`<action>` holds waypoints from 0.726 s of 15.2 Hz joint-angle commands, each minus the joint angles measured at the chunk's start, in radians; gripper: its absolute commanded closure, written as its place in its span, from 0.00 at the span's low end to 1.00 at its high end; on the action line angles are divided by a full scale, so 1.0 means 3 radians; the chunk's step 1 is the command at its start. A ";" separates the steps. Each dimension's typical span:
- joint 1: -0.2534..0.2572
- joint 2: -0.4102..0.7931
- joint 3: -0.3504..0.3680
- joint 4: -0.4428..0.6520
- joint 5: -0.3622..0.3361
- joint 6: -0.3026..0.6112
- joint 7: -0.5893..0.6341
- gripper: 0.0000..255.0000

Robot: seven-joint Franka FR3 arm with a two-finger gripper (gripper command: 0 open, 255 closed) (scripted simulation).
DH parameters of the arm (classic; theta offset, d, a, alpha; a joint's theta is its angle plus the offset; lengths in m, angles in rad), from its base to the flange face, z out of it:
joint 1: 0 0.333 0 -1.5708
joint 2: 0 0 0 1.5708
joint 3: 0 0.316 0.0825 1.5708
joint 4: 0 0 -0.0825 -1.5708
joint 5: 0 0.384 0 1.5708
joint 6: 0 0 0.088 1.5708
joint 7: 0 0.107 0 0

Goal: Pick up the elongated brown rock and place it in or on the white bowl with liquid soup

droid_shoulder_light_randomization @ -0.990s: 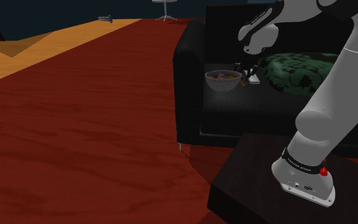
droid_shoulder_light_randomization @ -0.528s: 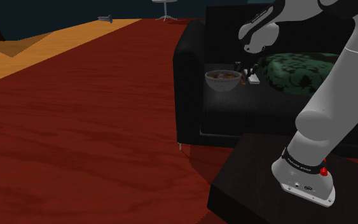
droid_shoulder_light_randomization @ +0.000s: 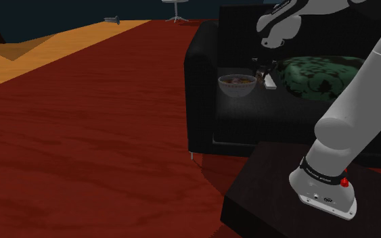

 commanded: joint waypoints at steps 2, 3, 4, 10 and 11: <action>0.0000 -0.0061 0.0004 0.0072 -0.0036 -0.0127 0.0036 1.00; 0.0000 -0.0078 0.0005 0.0100 -0.0046 -0.0170 0.0046 1.00; 0.0000 -0.0095 0.0006 0.0129 -0.0056 -0.0213 0.0056 1.00; 0.0001 -0.0178 0.0016 0.0316 -0.0102 -0.0474 0.0110 1.00; 0.0001 -0.0189 0.0017 0.0349 -0.0108 -0.0517 0.0117 1.00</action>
